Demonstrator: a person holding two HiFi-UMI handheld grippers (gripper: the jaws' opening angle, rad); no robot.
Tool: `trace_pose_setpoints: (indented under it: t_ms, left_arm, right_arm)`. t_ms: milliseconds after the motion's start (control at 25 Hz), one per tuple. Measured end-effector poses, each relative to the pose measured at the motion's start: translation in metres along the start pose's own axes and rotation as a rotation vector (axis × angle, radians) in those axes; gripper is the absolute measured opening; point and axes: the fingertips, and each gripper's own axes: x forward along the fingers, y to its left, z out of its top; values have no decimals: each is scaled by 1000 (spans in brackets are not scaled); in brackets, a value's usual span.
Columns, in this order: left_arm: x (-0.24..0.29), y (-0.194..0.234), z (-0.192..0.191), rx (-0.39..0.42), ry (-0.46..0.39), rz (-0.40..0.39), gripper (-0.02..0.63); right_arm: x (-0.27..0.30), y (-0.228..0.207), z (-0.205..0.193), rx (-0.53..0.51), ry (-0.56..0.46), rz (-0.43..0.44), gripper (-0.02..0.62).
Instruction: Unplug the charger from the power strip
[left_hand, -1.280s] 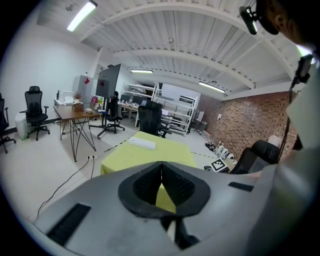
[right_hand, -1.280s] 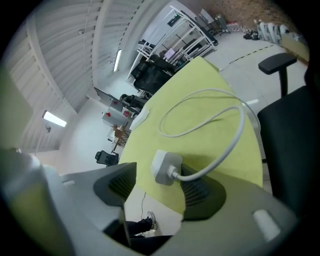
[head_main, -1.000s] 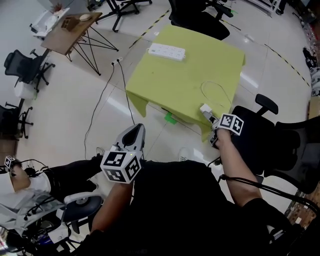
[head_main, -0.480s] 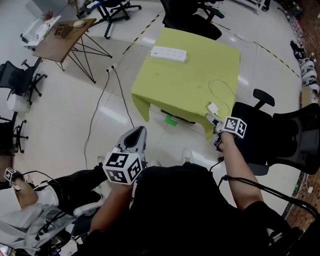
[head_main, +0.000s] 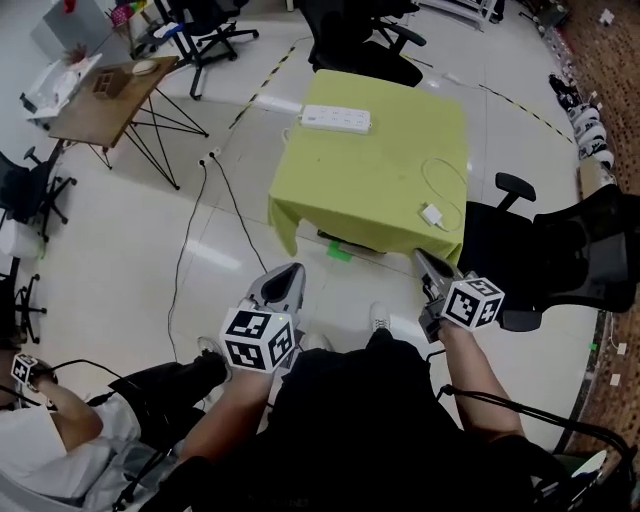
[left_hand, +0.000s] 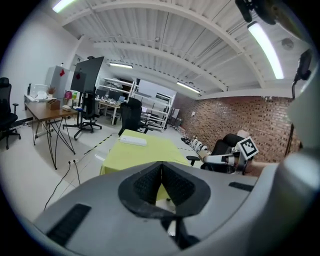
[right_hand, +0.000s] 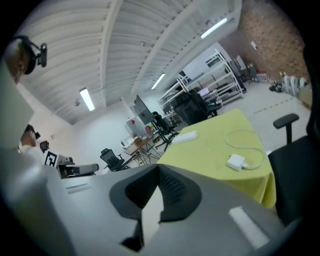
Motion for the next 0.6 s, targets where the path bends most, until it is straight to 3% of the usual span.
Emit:
trace_pose_setpoints:
  t_ms: [280,600]
  left_arm:
    - [0,8,5,28,-20,-18,8]
    - [3,-1,14,-2,-76,21,8]
  right_arm:
    - [-28,80,-3,-230,-17,17,2]
    - [-21,82,4,-268,20,63,2]
